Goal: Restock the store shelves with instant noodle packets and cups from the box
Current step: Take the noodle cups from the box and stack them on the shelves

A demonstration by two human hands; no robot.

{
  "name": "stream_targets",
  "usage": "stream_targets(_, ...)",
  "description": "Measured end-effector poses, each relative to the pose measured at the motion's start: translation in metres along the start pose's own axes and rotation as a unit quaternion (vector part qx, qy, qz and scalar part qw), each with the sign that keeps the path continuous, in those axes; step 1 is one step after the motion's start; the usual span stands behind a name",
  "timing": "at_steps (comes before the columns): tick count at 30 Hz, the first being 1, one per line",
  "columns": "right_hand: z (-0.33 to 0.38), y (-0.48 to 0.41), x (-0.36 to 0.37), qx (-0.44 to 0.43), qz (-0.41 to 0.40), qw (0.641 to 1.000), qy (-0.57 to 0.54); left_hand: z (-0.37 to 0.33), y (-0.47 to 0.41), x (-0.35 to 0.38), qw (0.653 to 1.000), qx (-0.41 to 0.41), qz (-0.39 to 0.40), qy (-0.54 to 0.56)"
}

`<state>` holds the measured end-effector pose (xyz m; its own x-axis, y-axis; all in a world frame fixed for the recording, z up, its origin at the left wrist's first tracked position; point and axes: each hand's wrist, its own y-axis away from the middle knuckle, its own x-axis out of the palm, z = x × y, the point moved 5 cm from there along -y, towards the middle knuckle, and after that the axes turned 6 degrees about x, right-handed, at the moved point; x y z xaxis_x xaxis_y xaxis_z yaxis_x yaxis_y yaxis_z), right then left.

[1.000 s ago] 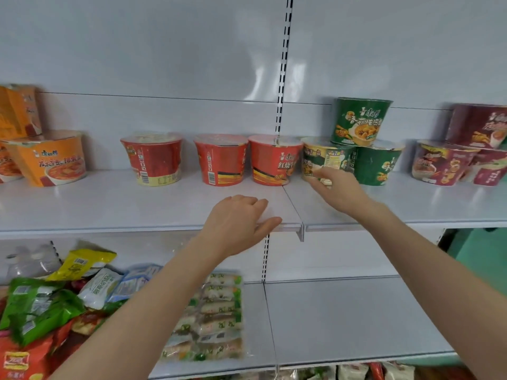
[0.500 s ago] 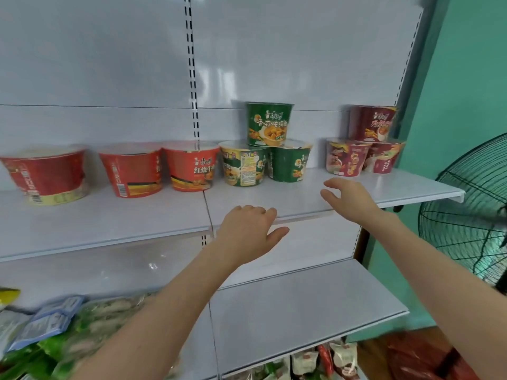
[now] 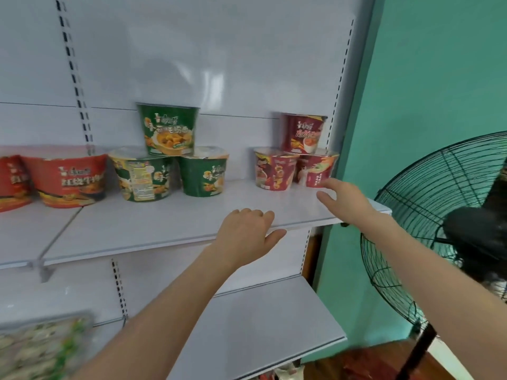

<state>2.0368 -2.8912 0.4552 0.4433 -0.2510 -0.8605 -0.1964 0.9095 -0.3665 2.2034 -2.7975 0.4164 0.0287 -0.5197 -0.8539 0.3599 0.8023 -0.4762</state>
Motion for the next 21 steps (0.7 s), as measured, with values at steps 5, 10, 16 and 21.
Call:
stream_targets(5, -0.035, -0.039, -0.005, 0.008, -0.016, 1.0, -0.014, -0.005, -0.055, 0.019, 1.0, 0.011, -0.006, -0.006)
stream_targets(10, -0.055, -0.083, -0.009, 0.007, -0.037, 0.999, -0.029, 0.002, -0.103, 0.032, 0.999, 0.015, -0.039, -0.017)
stream_targets(16, -0.066, -0.131, -0.011, 0.006, -0.076, 0.995, -0.056, 0.013, -0.143, 0.041, 0.998, 0.012, -0.039, -0.043)
stream_targets(21, -0.075, -0.164, 0.0, -0.015, -0.072, 0.995, -0.066, 0.026, -0.163, 0.042, 0.996, -0.034, -0.048, -0.063)
